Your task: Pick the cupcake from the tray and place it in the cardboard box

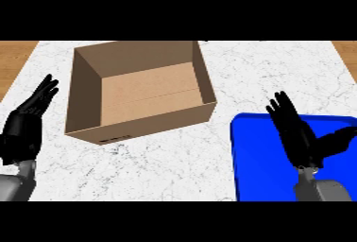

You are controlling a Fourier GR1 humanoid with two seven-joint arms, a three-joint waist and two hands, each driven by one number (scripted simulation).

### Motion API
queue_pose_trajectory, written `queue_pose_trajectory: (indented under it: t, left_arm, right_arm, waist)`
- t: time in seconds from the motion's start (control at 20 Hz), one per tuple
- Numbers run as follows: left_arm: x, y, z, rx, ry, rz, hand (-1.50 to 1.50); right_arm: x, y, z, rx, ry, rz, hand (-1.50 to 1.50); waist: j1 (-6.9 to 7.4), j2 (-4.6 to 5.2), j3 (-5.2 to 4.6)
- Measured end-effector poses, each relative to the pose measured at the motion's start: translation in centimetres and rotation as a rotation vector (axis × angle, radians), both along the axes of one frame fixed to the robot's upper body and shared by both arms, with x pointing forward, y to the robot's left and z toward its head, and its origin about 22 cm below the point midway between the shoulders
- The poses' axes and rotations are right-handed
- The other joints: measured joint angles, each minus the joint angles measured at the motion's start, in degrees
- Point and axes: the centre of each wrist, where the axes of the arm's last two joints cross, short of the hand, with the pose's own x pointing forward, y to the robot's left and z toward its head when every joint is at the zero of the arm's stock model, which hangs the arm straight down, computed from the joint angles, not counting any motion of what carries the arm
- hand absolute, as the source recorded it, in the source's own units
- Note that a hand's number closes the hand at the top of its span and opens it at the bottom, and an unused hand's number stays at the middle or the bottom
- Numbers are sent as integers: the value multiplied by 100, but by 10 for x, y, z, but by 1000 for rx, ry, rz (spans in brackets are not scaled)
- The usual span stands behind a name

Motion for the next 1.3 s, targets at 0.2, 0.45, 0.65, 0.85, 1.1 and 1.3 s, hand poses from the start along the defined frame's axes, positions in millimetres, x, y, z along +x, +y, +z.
queue_pose_trajectory:
  t: [0.2,0.45,0.65,0.85,1.1,1.3]
  left_arm:
    - [-6,3,-8,39,78,-5,0]
    - [-18,2,-28,70,208,-34,0]
    - [-25,-14,-38,68,279,-55,0]
    - [-29,-21,-41,70,310,-69,0]
    - [-34,-25,-44,74,317,-81,0]
    - [-34,-23,-41,76,320,-73,0]
  right_arm:
    - [15,-16,31,-53,-160,-22,-150]
    - [19,-73,65,-408,-262,-194,-150]
    - [6,-83,42,-406,-291,-399,-150]
    - [-17,-103,36,-477,-321,-413,-150]
    - [-31,-134,55,-760,-242,-285,-150]
    - [-38,-153,83,-967,-121,-119,-150]
  waist:
    - [-38,-31,-52]
    - [-133,-3,-120]
    - [-115,-28,-93]
    - [-105,-45,-87]
    - [-76,-47,-94]
    - [-80,-52,-102]
